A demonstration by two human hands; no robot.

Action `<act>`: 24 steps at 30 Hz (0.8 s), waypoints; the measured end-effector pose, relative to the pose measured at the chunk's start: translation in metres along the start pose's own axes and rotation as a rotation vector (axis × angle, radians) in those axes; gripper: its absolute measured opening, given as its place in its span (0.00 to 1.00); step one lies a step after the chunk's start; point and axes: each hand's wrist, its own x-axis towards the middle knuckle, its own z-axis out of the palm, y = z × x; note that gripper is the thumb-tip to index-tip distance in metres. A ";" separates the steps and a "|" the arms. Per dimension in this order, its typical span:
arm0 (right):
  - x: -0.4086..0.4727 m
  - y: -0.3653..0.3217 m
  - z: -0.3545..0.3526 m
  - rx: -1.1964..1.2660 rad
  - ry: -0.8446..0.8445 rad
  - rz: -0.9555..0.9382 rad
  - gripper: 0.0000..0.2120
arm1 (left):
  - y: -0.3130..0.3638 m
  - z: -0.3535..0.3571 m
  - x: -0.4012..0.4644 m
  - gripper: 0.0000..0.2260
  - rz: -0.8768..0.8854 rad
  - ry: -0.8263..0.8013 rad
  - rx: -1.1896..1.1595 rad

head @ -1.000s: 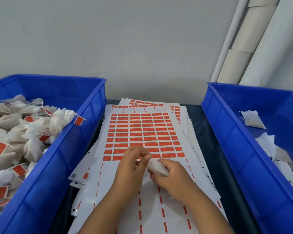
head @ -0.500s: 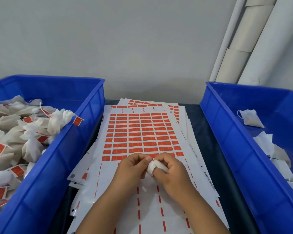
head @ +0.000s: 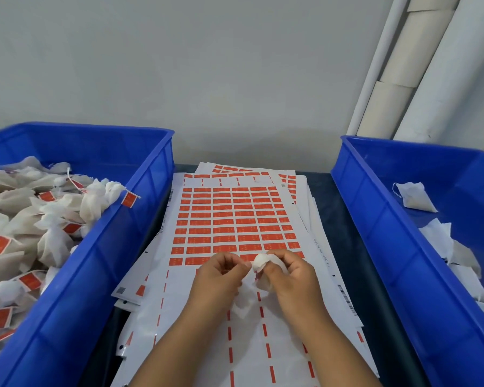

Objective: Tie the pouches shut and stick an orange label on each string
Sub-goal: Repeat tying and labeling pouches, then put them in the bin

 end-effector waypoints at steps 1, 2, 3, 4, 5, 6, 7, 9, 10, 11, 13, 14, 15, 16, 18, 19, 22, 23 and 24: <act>0.001 0.000 0.000 0.034 0.030 0.045 0.03 | 0.001 0.001 -0.001 0.03 0.045 0.035 0.032; 0.002 -0.001 0.000 0.053 0.052 0.077 0.03 | 0.001 0.001 -0.002 0.04 0.102 0.053 0.065; 0.002 -0.001 0.000 0.065 0.067 0.098 0.04 | 0.000 0.001 -0.003 0.05 0.165 0.049 0.093; 0.003 -0.002 0.000 0.079 0.076 0.113 0.04 | -0.001 0.001 -0.005 0.06 0.224 0.027 0.122; 0.003 -0.002 0.000 0.096 0.082 0.127 0.03 | -0.001 0.002 -0.006 0.07 0.269 0.000 0.154; 0.003 -0.002 0.000 0.116 0.083 0.138 0.03 | -0.001 0.003 -0.008 0.08 0.300 -0.019 0.189; 0.003 -0.002 0.000 0.134 0.082 0.150 0.03 | -0.002 0.004 -0.008 0.08 0.322 -0.025 0.221; 0.002 -0.002 0.000 0.165 0.080 0.173 0.03 | -0.003 0.005 -0.008 0.08 0.351 -0.004 0.258; 0.002 -0.002 0.001 0.180 0.077 0.185 0.03 | -0.003 0.005 -0.008 0.07 0.359 0.013 0.256; 0.002 -0.002 0.001 0.193 0.075 0.197 0.03 | -0.003 0.004 -0.008 0.06 0.367 0.025 0.249; 0.002 -0.003 0.001 0.214 0.064 0.211 0.07 | -0.003 0.004 -0.007 0.06 0.388 0.039 0.234; 0.002 -0.004 0.000 0.227 0.048 0.213 0.09 | -0.002 0.003 -0.008 0.06 0.395 0.042 0.227; 0.001 -0.004 0.000 0.241 0.028 0.214 0.12 | -0.002 0.003 -0.008 0.07 0.398 0.045 0.224; 0.001 -0.005 0.000 0.257 0.008 0.215 0.15 | -0.002 0.003 -0.008 0.07 0.399 0.047 0.227; 0.000 -0.005 -0.001 0.292 -0.009 0.224 0.16 | -0.003 0.004 -0.009 0.07 0.402 0.052 0.237; 0.000 -0.005 -0.002 0.308 -0.012 0.235 0.15 | -0.003 0.004 -0.008 0.07 0.404 0.054 0.240; -0.001 -0.004 -0.002 0.338 -0.019 0.266 0.14 | -0.007 0.004 -0.006 0.10 0.424 0.068 0.261; -0.002 -0.004 -0.002 0.344 -0.021 0.273 0.14 | -0.008 0.004 -0.005 0.09 0.431 0.070 0.280; -0.002 -0.004 -0.002 0.349 -0.024 0.278 0.14 | -0.008 0.004 -0.005 0.08 0.439 0.069 0.301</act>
